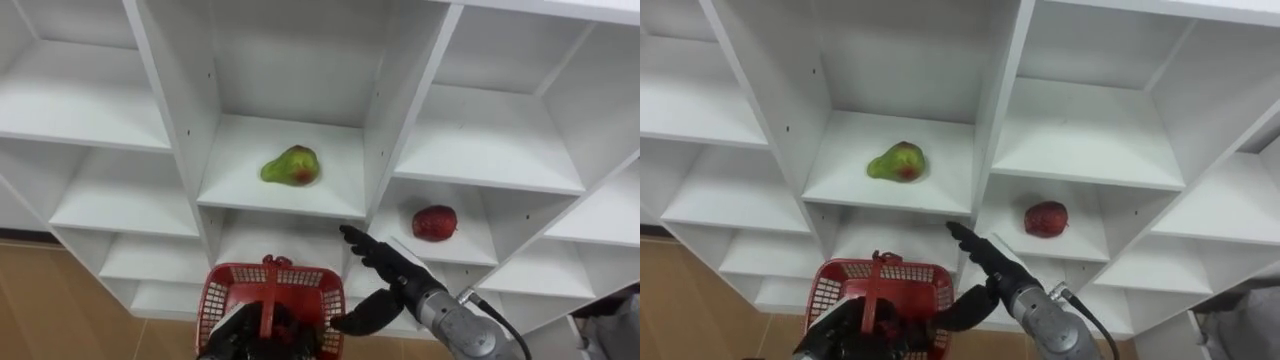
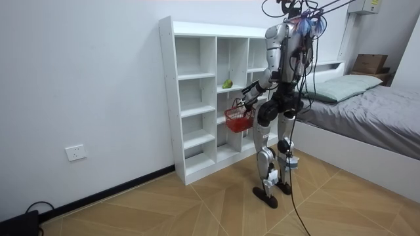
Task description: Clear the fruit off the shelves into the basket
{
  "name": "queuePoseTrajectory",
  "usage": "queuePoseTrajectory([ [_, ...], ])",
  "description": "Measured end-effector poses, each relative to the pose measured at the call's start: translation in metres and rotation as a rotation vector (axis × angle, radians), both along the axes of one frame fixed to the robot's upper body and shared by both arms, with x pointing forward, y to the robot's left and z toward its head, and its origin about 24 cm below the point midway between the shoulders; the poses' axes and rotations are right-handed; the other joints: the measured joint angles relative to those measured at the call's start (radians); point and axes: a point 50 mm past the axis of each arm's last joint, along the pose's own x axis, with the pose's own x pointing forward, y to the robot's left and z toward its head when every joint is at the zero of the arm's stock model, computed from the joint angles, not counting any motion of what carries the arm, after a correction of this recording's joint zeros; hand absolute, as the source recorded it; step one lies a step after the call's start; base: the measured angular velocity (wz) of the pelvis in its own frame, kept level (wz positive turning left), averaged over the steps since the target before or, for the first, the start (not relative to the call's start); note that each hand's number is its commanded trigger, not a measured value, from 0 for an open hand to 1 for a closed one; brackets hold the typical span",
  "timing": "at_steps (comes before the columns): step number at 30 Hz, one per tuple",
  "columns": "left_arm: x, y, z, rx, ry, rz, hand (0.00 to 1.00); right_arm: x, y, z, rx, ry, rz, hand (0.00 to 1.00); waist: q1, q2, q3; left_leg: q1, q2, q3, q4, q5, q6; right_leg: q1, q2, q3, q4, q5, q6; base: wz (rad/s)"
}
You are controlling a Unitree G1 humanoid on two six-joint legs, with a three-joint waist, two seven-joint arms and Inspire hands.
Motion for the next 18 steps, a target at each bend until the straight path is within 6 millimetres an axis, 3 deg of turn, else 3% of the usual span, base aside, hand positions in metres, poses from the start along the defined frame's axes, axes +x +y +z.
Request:
queuePoseTrajectory([
  [11,0.001,0.001,0.000,-0.005,-0.003,0.007,1.00,0.000,0.002,0.002,0.012,0.000,0.017,0.00,0.005,0.014,0.0093,-0.003,0.001,-0.004,-0.004,0.000,0.000,-0.003,0.002,-0.001,-0.002,0.000,0.000,0.00],
  [18,0.002,0.007,0.001,-0.003,-0.008,0.040,1.00,0.007,0.002,0.019,0.017,-0.070,0.054,0.00,0.021,0.035,0.0012,0.001,0.001,-0.001,-0.009,0.000,0.000,-0.003,0.002,0.005,0.000,0.000,0.000,0.00],
])
